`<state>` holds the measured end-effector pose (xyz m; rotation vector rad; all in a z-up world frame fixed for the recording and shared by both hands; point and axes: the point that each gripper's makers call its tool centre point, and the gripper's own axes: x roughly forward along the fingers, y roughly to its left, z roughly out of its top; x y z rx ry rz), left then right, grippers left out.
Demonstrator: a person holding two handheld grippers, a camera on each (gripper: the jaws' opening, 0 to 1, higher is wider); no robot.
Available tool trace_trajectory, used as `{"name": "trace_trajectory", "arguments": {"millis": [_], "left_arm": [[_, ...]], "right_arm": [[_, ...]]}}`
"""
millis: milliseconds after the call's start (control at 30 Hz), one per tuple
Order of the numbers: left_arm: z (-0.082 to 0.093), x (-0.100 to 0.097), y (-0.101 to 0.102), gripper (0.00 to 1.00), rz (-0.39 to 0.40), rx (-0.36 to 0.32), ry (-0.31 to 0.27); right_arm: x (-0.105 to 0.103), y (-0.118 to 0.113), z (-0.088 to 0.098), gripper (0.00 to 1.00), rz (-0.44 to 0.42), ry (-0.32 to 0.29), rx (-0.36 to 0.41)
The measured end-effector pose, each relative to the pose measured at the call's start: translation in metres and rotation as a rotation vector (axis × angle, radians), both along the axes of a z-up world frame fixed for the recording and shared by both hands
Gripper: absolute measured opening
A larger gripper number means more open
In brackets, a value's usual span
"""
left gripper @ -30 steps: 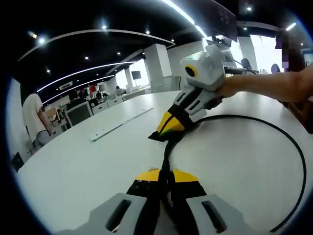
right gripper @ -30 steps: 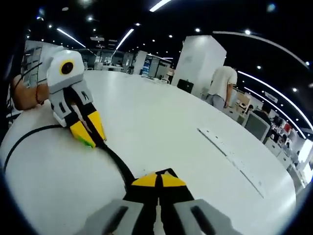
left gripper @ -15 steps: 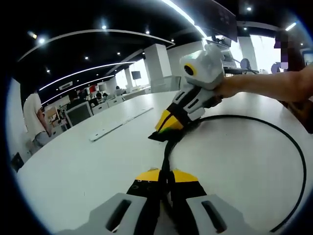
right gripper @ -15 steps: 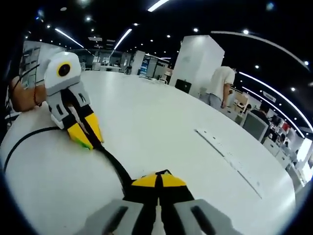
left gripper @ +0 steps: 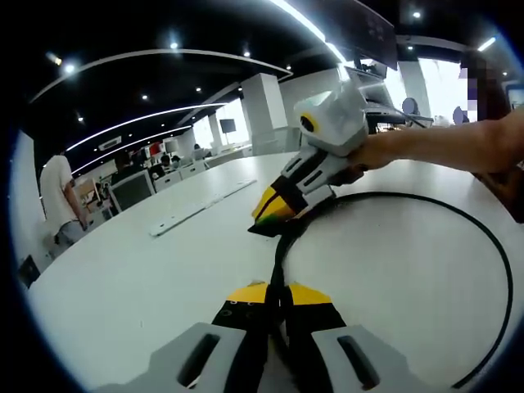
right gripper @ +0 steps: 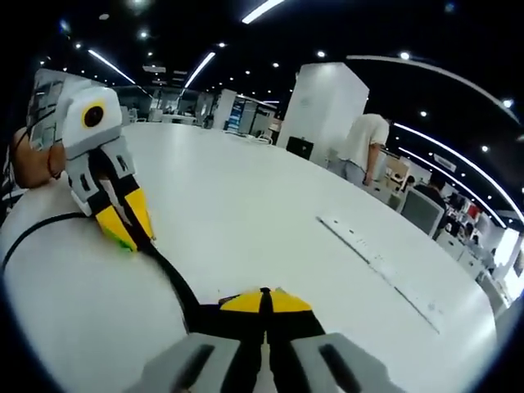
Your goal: Find the charging cable on the desk, coil it up and secure with Velcro.
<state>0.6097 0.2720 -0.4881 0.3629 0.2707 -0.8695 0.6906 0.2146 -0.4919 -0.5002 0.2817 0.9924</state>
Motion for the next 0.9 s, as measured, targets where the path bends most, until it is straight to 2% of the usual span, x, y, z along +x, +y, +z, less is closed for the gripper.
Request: {"name": "trace_trajectory", "arguments": {"millis": [133, 700, 900], "left_arm": [[0.0, 0.0004, -0.0002, 0.07, 0.0, 0.0, 0.0], [-0.0003, -0.0023, -0.001, 0.08, 0.001, 0.0, -0.001], [-0.0003, -0.0031, -0.0011, 0.08, 0.001, 0.0, -0.001]], "right_arm": [[0.0002, -0.0002, -0.0006, 0.02, -0.001, 0.012, 0.013], [-0.0025, 0.0009, 0.0001, 0.03, 0.002, -0.031, -0.007], [-0.0032, -0.0001, 0.0007, 0.03, -0.008, -0.023, 0.002]]}}
